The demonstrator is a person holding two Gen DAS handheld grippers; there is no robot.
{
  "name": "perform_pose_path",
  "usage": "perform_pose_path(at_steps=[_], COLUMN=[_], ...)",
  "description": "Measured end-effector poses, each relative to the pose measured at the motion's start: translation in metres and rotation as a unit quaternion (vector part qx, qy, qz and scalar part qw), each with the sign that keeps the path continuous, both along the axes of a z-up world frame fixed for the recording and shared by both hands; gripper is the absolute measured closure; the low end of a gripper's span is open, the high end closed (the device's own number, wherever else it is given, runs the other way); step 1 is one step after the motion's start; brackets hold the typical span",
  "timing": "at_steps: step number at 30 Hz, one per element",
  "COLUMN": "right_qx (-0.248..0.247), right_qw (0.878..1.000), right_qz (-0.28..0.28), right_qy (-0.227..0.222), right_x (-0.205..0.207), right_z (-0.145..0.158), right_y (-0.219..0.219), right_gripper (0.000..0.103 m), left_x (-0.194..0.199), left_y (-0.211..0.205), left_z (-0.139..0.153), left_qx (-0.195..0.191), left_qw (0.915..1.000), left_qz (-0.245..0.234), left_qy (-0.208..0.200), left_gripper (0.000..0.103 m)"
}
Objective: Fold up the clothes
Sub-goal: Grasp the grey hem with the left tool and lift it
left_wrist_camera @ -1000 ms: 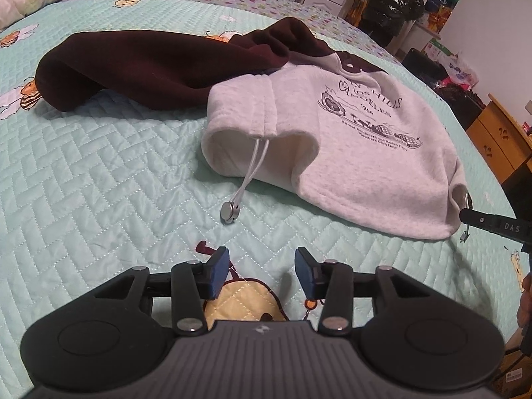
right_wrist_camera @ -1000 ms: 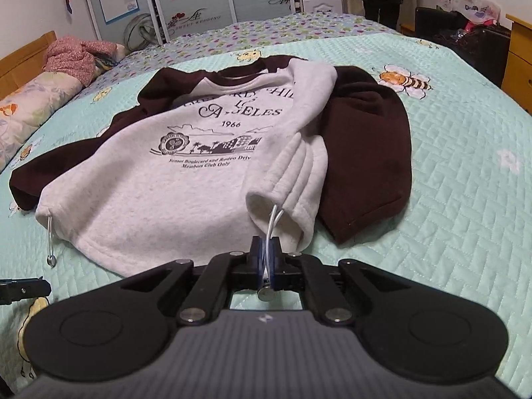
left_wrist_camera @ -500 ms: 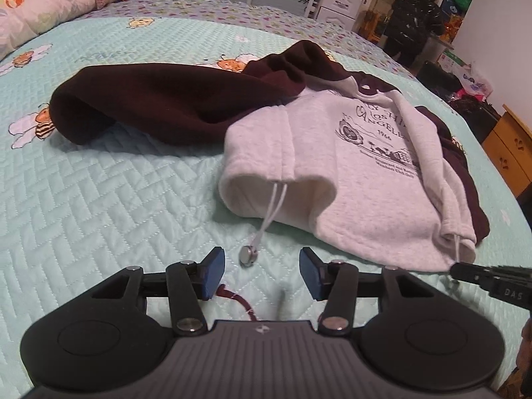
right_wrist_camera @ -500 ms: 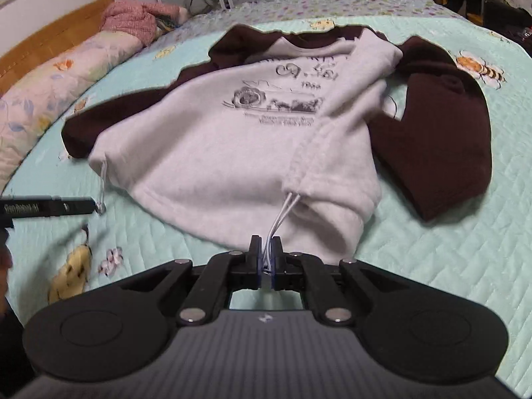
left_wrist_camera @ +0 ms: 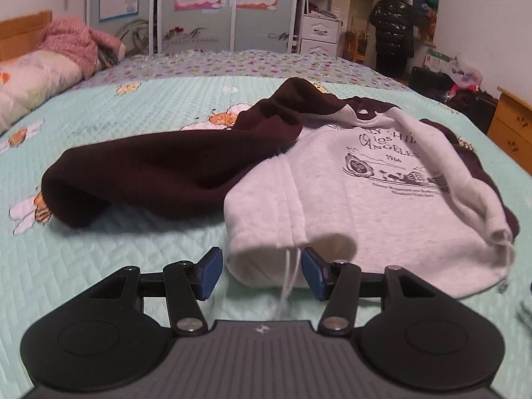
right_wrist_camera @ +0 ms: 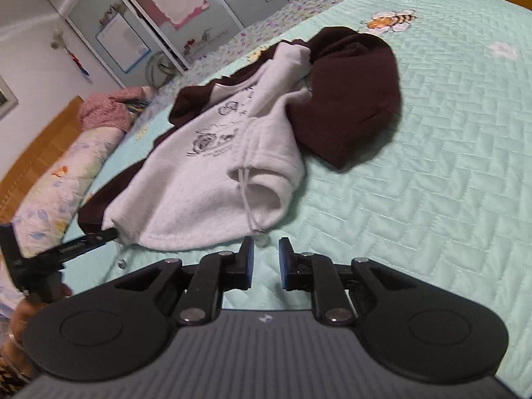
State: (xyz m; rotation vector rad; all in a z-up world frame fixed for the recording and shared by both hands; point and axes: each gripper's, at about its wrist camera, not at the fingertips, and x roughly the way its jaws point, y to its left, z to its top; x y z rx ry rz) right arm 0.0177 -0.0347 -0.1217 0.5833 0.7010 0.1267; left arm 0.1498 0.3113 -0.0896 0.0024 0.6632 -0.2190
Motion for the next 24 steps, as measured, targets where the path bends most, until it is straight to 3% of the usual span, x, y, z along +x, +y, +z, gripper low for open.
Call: perform_pose_path(at_steps=[1, 3, 5, 7, 9, 14, 16, 20, 21, 22, 23, 24], right_qx=[0.004, -0.03, -0.069, -0.148, -0.184, -0.156, -0.143, -0.138, -0.134, -0.128, -0.122, -0.075], right_qw=[1.0, 0.999, 0.997, 0.988, 0.983, 0.988, 0.99, 0.99, 0.991, 0.991, 0.992, 0.996], right_qz=[-0.001, -0.015, -0.03, -0.032, -0.023, -0.015, -0.008, -0.016, -0.02, -0.024, -0.028, -0.028], right_qy=[-0.007, -0.009, -0.01, -0.012, -0.015, 0.004, -0.001, -0.017, -0.019, -0.021, -0.022, -0.029], right_x=[0.002, 0.009, 0.016, 0.023, 0.032, 0.062, 0.07, 0.084, 0.087, 0.09, 0.093, 0.095], right_z=[0.0, 0.003, 0.006, 0.008, 0.005, -0.01, -0.014, -0.02, -0.022, -0.022, -0.022, -0.018], right_y=[0.0, 0.005, 0.01, 0.021, 0.027, 0.024, 0.026, 0.032, 0.032, 0.033, 0.033, 0.027], right_gripper=[0.069, 0.061, 0.06, 0.058, 0.052, 0.048, 0.04, 0.039, 0.039, 0.039, 0.04, 0.048], left_x=[0.005, 0.014, 0.019, 0.017, 0.015, 0.024, 0.033, 0.053, 0.057, 0.061, 0.065, 0.069], left_y=[0.001, 0.003, 0.001, -0.001, -0.004, -0.011, -0.01, -0.008, -0.007, -0.006, -0.005, -0.003], left_z=[-0.001, -0.003, -0.004, -0.003, -0.005, -0.014, -0.017, -0.025, -0.025, -0.024, -0.021, -0.015], left_qx=[-0.01, -0.019, -0.012, -0.001, 0.014, 0.03, 0.016, -0.027, -0.042, -0.06, -0.077, -0.089], left_qw=[0.9999, 0.9998, 0.9998, 0.9998, 0.9995, 0.9989, 0.9991, 0.9983, 0.9977, 0.9967, 0.9955, 0.9948], left_qz=[-0.003, -0.005, -0.008, -0.017, -0.027, -0.033, -0.028, -0.017, -0.013, -0.01, -0.008, -0.005], left_qy=[0.0, 0.007, 0.015, 0.013, 0.007, 0.016, 0.028, 0.048, 0.052, 0.053, 0.054, 0.05], left_gripper=[0.047, 0.047, 0.047, 0.047, 0.044, 0.043, 0.042, 0.043, 0.046, 0.065, 0.097, 0.096])
